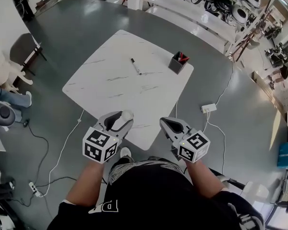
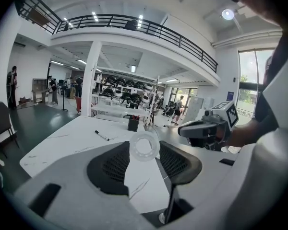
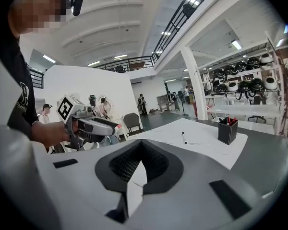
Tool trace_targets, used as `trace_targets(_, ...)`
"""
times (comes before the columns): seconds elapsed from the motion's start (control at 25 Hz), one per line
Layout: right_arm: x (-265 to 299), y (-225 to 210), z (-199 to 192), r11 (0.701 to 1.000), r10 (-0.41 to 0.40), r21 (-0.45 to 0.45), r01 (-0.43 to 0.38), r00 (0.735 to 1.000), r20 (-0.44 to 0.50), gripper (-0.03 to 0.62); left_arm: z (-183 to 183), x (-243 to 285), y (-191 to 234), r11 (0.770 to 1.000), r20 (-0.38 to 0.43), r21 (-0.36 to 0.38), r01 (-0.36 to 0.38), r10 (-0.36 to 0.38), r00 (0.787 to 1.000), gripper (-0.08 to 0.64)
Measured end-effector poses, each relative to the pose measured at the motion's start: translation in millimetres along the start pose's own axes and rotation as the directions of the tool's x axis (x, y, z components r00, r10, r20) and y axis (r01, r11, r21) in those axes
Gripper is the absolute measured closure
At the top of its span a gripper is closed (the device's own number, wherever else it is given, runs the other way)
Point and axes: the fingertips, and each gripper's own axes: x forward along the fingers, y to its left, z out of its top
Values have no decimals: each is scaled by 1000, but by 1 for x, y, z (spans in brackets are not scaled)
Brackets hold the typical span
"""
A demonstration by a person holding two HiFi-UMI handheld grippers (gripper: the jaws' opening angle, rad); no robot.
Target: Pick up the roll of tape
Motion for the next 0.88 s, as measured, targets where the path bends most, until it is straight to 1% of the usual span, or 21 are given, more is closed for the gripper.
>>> trace_targets(0.12, -25, 0, -5, 1000, 26, -18, -26, 1000, 2, 589, 3, 6, -24, 1000, 22, -12, -27, 27, 999, 353)
trace_targets(0.24, -49, -1, -9, 998, 46, -31, -46, 999, 8, 589, 7, 9, -51, 999, 36, -3, -44, 44, 998, 353)
trace_targets(0.52, -102, 2, -12, 997, 69, -37, -68, 997, 30, 589, -6, 9, -111, 999, 7, -2, -45, 45, 999, 352)
trace_targets(0.72, -124, 0, -22, 997, 77, -31, -76, 997, 29, 589, -11, 11, -143, 999, 4, 2, -47, 47, 999, 353)
trace_targets(0.88, -132, -3, -27, 997, 78, -25, -77, 996, 31, 589, -16, 0, -161, 998, 17, -7, -62, 62, 998, 353)
